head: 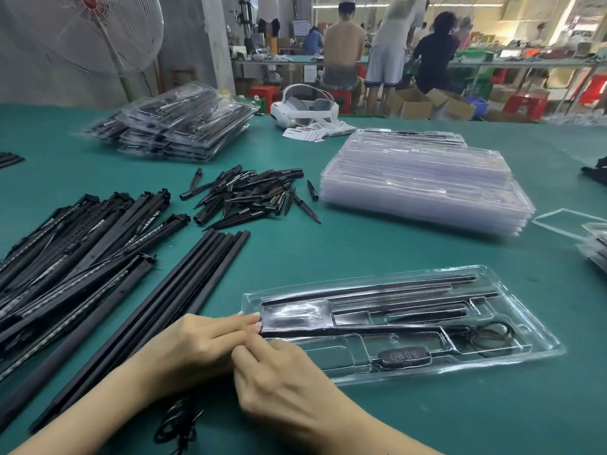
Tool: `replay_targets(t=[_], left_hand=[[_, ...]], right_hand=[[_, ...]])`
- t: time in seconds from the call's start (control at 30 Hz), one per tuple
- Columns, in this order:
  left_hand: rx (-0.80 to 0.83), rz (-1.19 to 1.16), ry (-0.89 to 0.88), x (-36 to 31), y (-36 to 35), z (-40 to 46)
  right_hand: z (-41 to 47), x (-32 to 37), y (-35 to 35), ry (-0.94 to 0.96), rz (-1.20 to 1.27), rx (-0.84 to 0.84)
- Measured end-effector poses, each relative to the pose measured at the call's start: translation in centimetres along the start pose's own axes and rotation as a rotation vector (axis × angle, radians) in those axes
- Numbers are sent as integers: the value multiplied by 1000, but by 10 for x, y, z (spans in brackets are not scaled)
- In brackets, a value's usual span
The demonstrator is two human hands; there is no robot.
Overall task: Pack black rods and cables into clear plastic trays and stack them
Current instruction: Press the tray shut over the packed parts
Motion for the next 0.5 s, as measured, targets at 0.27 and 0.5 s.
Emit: replay_targets(t=[0.27,0.5], left_hand=[[-12,-12,64,0,-1,-3],[-1,-53,116,6,-2,-5]], right_hand=[[-4,-3,1,-81,9,-43],[-16,-22,8,-92,191,51]])
Point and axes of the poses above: each hand's wrist, its own z-axis towards the middle knuckle, its own y-axis out of the back of the hand, x = y × z, the point moved 9 cm from there along z, towards the middle knuckle, and after that the axes turned 2 degrees about -y, right-handed, at the moved point
